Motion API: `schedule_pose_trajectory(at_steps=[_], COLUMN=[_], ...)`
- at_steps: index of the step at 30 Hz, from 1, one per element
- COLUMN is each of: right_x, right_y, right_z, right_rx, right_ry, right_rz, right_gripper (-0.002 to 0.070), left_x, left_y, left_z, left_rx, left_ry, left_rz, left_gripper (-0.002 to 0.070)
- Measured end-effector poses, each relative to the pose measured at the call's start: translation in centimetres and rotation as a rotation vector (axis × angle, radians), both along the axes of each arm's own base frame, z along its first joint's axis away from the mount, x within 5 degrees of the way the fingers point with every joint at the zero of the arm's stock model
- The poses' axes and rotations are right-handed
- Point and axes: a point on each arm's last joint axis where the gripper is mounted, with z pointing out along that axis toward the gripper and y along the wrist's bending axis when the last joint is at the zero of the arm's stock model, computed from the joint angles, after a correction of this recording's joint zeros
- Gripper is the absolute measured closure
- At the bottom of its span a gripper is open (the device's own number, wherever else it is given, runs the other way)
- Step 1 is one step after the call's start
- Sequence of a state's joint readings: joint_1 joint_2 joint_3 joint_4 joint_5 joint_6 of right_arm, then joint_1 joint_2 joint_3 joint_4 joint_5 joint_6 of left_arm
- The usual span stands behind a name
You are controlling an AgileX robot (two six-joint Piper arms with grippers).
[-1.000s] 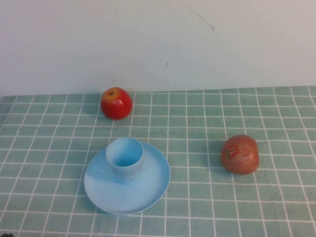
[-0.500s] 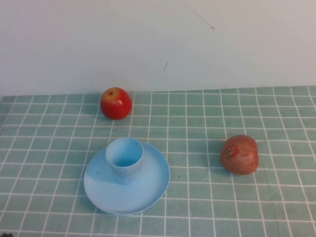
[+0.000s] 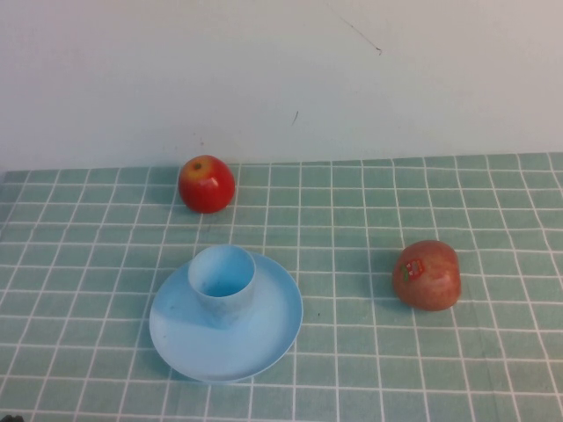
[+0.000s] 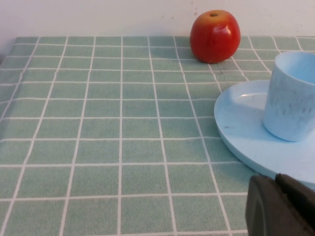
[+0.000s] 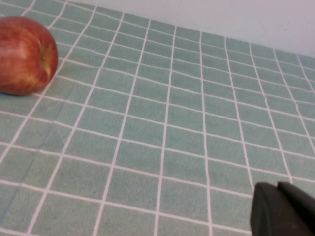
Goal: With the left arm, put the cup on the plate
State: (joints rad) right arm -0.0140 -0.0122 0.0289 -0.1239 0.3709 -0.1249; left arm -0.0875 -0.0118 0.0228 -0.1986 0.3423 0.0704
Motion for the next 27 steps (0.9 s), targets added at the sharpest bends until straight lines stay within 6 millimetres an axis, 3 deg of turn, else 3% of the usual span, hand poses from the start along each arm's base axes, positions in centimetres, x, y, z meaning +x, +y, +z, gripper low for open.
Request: schedule_pose_trajectory(at_steps=[27], right_x=[0.00], right_y=[0.00], right_z=[0.00], right_rx=[0.000], right_ry=[0.000], right_rz=[0.000], right_gripper=[0.0678], left_x=[0.00], left_y=[0.00], left_z=[0.00], left_rx=[0.006], left_ry=[-0.001], left_rz=[-0.002], left_gripper=[0.0674])
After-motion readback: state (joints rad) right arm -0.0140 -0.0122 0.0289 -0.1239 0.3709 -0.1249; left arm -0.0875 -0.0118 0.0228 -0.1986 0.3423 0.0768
